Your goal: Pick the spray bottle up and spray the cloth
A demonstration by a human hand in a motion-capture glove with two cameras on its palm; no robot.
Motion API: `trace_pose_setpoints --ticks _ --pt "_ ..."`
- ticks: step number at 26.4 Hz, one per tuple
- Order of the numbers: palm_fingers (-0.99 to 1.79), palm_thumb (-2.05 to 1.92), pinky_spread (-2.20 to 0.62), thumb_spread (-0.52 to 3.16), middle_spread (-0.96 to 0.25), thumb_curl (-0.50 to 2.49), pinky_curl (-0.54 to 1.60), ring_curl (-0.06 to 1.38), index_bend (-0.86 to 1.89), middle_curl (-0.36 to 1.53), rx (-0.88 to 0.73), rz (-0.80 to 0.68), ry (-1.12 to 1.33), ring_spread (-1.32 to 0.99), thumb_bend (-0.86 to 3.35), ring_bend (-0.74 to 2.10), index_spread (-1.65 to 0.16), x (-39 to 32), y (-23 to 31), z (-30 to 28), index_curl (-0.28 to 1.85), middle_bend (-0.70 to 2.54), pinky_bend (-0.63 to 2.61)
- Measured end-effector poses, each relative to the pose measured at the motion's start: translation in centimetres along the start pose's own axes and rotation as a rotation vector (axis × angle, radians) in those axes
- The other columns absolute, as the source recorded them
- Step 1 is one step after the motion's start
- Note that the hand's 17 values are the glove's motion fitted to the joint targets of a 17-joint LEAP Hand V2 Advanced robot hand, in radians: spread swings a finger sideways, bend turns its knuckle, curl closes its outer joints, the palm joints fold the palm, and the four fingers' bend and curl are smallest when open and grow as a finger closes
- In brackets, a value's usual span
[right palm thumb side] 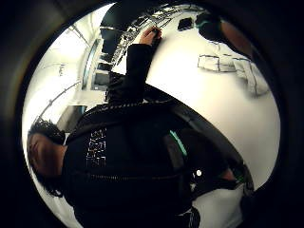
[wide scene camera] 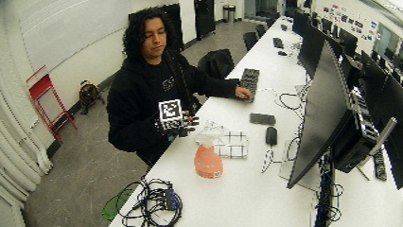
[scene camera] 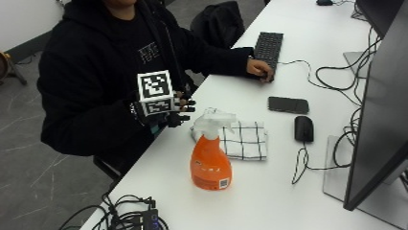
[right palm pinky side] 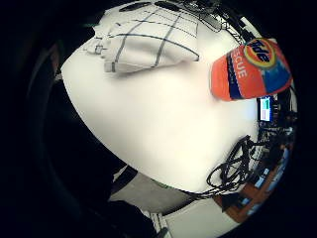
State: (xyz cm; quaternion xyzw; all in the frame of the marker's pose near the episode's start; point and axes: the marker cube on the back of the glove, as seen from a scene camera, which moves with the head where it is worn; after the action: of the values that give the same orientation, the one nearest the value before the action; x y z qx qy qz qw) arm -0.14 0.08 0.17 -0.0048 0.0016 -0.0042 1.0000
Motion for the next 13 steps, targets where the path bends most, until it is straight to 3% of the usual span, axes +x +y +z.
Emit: trace_pose_setpoints --ticks 13 --pt "0.62 0.48 0.1 0.87 -0.14 0.16 0.2 0.21 0.18 0.21 -0.015 0.087 0.032 -0.16 0.18 0.37 -0.37 2.5 1.0 -1.6 0.2 0.29 0.29"
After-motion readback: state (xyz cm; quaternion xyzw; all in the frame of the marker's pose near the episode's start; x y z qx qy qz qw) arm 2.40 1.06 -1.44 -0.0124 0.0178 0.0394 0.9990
